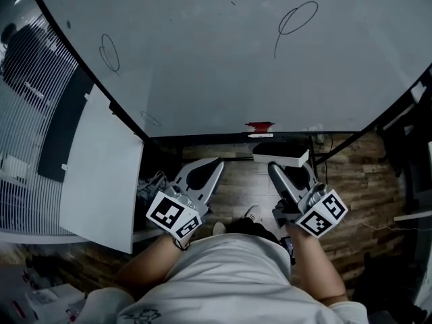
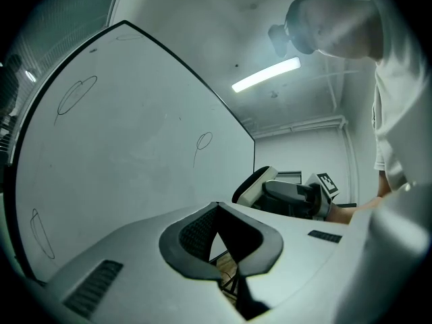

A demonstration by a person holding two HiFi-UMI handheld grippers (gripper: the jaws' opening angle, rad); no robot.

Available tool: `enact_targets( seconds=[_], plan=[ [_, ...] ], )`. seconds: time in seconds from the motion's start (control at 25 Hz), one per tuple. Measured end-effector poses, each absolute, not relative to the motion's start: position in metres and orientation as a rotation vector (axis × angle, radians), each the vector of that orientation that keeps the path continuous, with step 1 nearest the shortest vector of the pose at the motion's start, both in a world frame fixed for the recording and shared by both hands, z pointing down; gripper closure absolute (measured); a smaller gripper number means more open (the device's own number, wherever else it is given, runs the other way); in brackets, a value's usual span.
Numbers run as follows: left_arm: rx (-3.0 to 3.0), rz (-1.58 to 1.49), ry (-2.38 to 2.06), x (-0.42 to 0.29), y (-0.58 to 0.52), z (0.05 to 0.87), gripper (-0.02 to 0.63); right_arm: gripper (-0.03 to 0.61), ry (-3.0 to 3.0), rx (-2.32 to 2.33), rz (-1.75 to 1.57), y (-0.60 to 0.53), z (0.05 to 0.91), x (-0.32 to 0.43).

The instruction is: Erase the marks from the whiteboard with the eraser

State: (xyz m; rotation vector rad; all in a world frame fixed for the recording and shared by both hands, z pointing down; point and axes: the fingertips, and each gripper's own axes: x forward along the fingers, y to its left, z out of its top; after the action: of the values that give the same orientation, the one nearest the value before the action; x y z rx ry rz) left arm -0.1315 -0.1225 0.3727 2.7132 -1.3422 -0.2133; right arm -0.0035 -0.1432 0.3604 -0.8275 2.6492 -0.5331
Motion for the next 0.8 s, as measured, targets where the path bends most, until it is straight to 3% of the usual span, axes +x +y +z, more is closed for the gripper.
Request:
enact_targets(
  seconds=[0.4,0.8],
  plan=[
    [2.741,-0.262,-1.371,-0.115,-0.076,0.354,0.607,0.345,2.657,-0.781,-0.49,-0.088,0.351,0.015],
    [2.743,-0.258,-1.4,-0.023,-0.029,0.347,0.607,0.345,2.71,-0.69,-0.456,-0.02,0.335,0.092]
  ],
)
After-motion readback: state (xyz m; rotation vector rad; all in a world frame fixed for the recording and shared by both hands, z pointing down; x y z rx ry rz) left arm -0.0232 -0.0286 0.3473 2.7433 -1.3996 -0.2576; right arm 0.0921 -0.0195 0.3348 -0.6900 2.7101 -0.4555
